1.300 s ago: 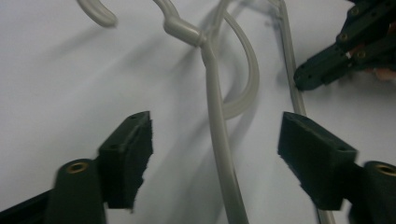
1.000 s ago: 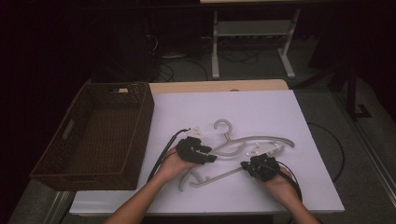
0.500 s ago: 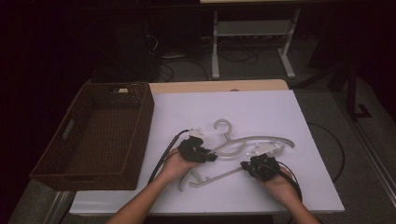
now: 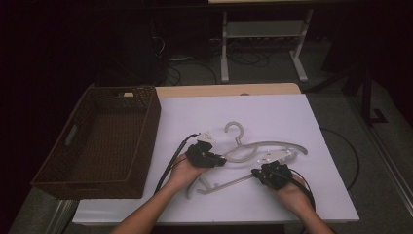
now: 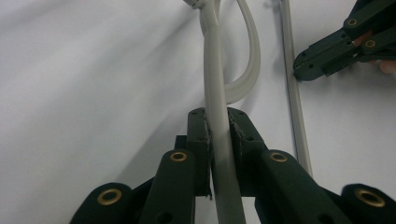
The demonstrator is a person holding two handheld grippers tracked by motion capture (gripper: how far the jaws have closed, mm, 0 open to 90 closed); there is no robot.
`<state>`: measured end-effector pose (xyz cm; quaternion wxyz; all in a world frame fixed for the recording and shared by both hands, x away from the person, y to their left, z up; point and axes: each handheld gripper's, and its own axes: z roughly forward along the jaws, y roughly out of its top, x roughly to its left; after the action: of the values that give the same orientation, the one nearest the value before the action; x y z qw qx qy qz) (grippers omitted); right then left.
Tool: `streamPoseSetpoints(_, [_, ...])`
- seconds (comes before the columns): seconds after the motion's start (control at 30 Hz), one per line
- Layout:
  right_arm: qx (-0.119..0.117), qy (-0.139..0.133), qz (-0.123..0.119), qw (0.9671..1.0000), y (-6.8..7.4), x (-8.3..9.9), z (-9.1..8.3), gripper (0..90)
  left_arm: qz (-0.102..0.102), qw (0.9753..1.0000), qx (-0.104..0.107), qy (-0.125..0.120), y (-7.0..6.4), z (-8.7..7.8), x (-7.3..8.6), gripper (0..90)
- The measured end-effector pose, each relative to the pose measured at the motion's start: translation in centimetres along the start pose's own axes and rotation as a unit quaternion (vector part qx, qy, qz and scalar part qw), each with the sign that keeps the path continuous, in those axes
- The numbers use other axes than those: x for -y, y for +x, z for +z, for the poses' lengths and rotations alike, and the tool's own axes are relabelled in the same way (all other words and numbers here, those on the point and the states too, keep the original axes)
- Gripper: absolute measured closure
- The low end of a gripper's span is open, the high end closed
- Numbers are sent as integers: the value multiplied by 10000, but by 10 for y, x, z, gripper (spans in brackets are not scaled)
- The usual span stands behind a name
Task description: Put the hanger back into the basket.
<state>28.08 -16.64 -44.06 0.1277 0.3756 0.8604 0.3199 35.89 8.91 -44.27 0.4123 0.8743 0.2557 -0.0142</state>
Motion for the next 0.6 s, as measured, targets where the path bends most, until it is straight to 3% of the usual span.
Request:
streamPoseSetpoints(0.13, [-5, -6, -4, 10000, 0, 0, 0, 896, 45, 10000, -77, -19, -1, -1, -1, 818])
streamPoseSetpoints(0.2, [-44, -107, -28, 9999, -1, 0, -3, 895, 69, 9998, -184, -62, -2, -3, -2, 822])
streamPoseSetpoints(0.37, [-42, -374, -64, 9993, -1, -1, -10, 894, 110, 9997, -206, -119, -2, -4, -2, 830])
streamPoseSetpoints(0.43, [-42, -539, -20, 9985, -1, -2, -15, 888, 219, 9994, -259, -95, -3, -6, -3, 830])
streamPoseSetpoints(0.6, [17, -969, 54, 9953, -2, -3, -28, 738, 217, 9993, -280, -154, -3, -10, -4, 830])
